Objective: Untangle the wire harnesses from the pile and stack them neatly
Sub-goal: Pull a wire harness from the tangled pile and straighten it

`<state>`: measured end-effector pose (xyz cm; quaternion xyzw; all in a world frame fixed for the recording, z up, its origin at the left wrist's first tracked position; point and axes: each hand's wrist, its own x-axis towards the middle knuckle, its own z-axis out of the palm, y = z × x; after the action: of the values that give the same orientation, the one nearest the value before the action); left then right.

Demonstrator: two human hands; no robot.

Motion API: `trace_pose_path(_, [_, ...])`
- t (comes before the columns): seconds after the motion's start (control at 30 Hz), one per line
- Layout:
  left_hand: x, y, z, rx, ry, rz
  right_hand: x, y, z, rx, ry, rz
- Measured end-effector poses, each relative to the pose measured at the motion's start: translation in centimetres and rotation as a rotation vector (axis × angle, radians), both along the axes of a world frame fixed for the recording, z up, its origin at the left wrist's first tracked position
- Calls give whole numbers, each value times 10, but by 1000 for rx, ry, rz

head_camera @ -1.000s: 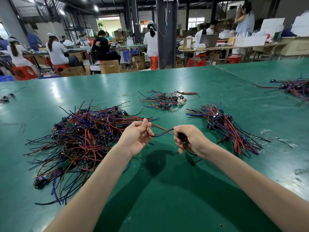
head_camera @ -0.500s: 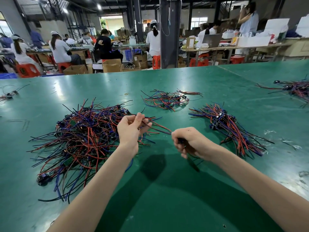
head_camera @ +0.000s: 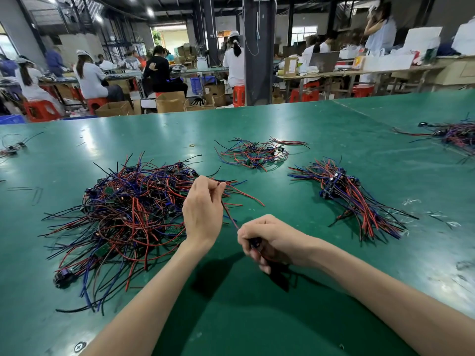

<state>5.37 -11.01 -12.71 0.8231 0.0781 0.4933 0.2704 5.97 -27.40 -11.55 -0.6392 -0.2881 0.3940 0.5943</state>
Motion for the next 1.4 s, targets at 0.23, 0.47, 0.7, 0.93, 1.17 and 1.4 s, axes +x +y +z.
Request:
trace_pose_path(0.23, [0, -2, 4, -36, 9, -29, 3, -3, 3, -2, -19, 13])
trace_pose_path(0.47, [3, 7, 18, -678, 67, -107, 16, -8, 6, 5, -8, -173])
trace_pose_path(0.7, [6, 9, 32, -1317, 31, -438, 25, -9, 6, -75, -22, -291])
trace_pose_path(0.93, [5, 10, 34, -1412, 36, -565, 29, -12, 8, -93, -20, -320])
trace_pose_path(1.17, [3, 11, 30, -1292, 53, -508, 26, -13, 8, -118, -30, -222])
trace_pose_path(1.4, [5, 11, 22, -977, 61, -373, 21, -14, 10, -100, -31, -64])
